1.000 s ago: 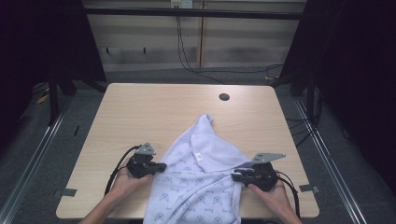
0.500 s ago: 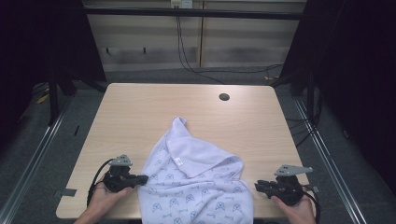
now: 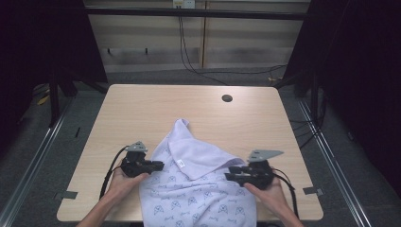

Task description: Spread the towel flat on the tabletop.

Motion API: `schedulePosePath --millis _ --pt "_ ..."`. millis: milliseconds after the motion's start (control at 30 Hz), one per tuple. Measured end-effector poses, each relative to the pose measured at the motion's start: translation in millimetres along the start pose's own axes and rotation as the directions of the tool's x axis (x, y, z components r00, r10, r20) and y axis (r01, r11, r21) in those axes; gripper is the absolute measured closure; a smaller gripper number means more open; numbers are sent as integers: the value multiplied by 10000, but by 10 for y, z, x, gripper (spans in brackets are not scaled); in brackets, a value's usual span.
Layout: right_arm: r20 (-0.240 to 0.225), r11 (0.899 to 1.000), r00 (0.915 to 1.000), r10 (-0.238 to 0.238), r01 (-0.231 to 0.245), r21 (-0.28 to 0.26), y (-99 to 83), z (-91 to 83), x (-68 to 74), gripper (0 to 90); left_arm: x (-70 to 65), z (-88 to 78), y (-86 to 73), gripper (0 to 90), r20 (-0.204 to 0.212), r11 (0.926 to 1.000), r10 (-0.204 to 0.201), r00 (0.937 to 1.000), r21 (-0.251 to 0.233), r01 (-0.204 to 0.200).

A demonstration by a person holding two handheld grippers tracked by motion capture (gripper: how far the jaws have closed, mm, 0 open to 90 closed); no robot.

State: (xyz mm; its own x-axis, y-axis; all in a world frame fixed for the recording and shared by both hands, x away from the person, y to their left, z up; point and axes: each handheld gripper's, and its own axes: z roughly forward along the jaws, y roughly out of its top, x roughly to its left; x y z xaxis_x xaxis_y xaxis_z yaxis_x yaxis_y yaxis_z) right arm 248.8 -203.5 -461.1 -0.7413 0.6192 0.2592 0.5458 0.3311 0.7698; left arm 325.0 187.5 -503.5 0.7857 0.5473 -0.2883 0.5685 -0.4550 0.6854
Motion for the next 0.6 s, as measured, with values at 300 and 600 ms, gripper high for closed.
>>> schedulePosePath --millis 300,600 --pt "-1368 9875 9850 -1048 1193 1026 257 847 373 543 -219 -112 -168 887 666 9990 87 9977 430 -116" --pt "-1146 9681 9775 -1769 1938 1591 150 1036 449 533 -190 -99 -156 845 640 9995 -94 9979 311 74"
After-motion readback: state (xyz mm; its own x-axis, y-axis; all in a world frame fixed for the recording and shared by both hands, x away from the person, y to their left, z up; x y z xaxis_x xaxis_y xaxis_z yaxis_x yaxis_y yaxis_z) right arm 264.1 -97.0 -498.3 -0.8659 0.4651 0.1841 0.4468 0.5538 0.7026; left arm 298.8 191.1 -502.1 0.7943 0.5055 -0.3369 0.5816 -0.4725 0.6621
